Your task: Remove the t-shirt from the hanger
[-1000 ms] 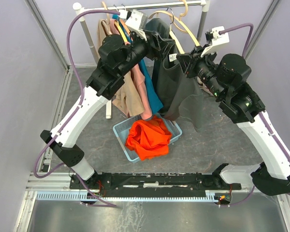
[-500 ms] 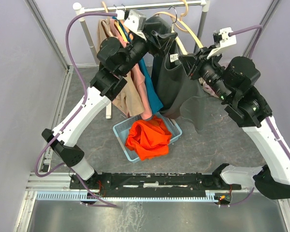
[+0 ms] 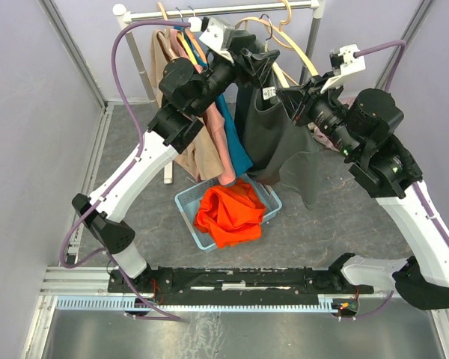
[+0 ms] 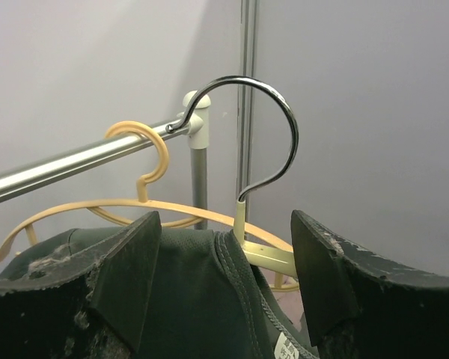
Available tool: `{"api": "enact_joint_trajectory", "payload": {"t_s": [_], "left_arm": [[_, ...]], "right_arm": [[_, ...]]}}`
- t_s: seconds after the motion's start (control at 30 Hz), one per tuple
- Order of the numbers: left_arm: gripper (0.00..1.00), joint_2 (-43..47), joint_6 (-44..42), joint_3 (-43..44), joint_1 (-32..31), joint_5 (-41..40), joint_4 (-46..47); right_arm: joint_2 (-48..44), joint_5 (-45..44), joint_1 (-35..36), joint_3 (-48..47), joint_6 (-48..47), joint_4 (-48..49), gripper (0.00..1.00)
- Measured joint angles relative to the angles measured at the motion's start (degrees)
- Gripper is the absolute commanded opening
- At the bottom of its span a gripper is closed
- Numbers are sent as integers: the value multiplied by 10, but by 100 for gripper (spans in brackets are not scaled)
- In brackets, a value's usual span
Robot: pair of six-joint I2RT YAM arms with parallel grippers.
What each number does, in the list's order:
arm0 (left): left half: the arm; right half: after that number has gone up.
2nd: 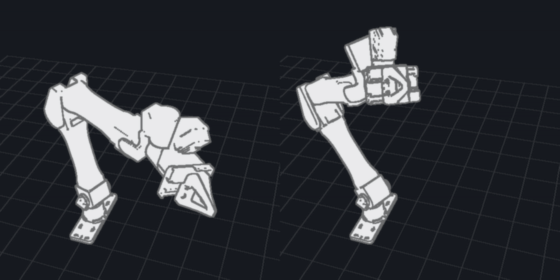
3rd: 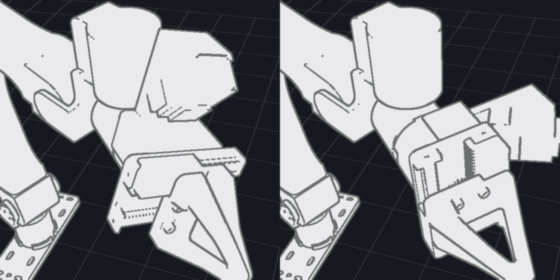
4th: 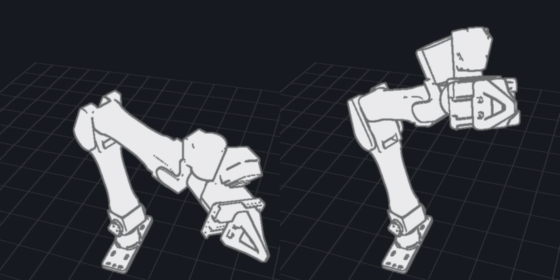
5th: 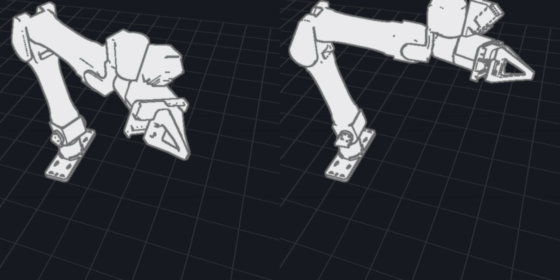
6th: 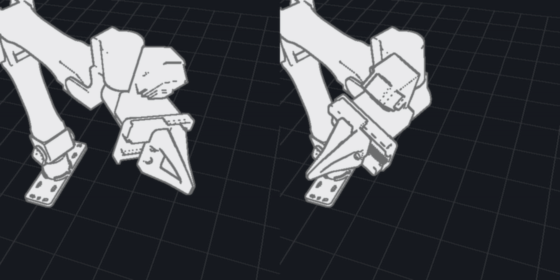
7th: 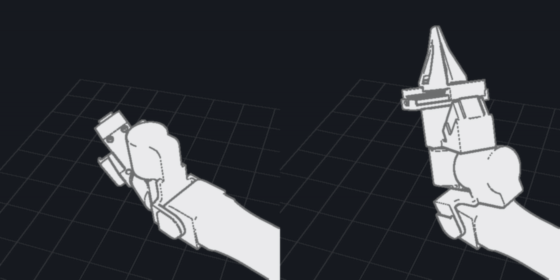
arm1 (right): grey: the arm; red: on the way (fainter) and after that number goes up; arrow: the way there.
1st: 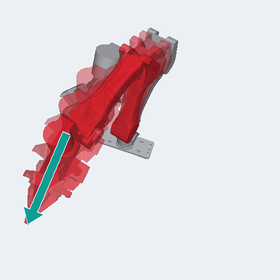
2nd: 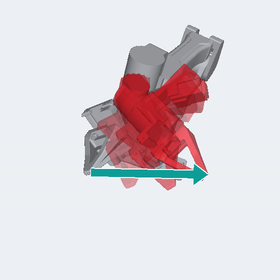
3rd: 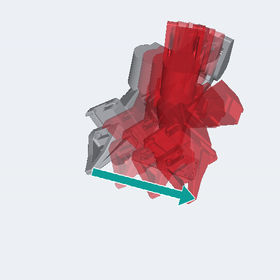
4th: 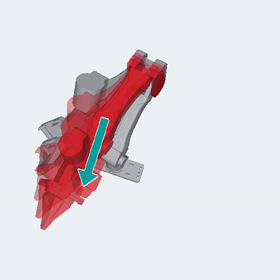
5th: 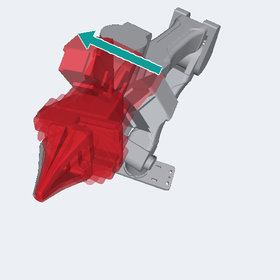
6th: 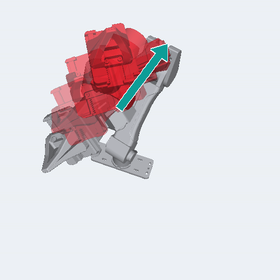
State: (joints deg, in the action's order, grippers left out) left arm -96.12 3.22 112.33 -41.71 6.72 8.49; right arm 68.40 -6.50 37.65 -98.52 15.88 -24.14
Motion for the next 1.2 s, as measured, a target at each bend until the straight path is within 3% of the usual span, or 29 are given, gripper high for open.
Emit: {"api": "enact_joint_trajectory", "payload": {"t_s": [0.27,0.43,0.87,0.97,1.0,1.1,1.2], "left_arm": [[72,-2,-16,2,0,0,4],[61,-2,-23,2,0,0,4],[3,-6,-31,6,0,12,6],[3,-7,-31,9,0,12,2],[3,-7,-31,12,0,11,-2],[3,-15,-31,39,-1,6,-32],[3,-27,-32,73,-3,-20,-64]], "right_arm": [[0,7,0,0,9,-1,1],[0,15,0,3,11,-1,1],[0,22,0,4,15,-3,1],[0,22,0,4,16,-3,1],[0,22,0,4,16,-3,2],[2,21,0,2,17,-2,31],[12,20,0,-17,13,-10,50]]}}
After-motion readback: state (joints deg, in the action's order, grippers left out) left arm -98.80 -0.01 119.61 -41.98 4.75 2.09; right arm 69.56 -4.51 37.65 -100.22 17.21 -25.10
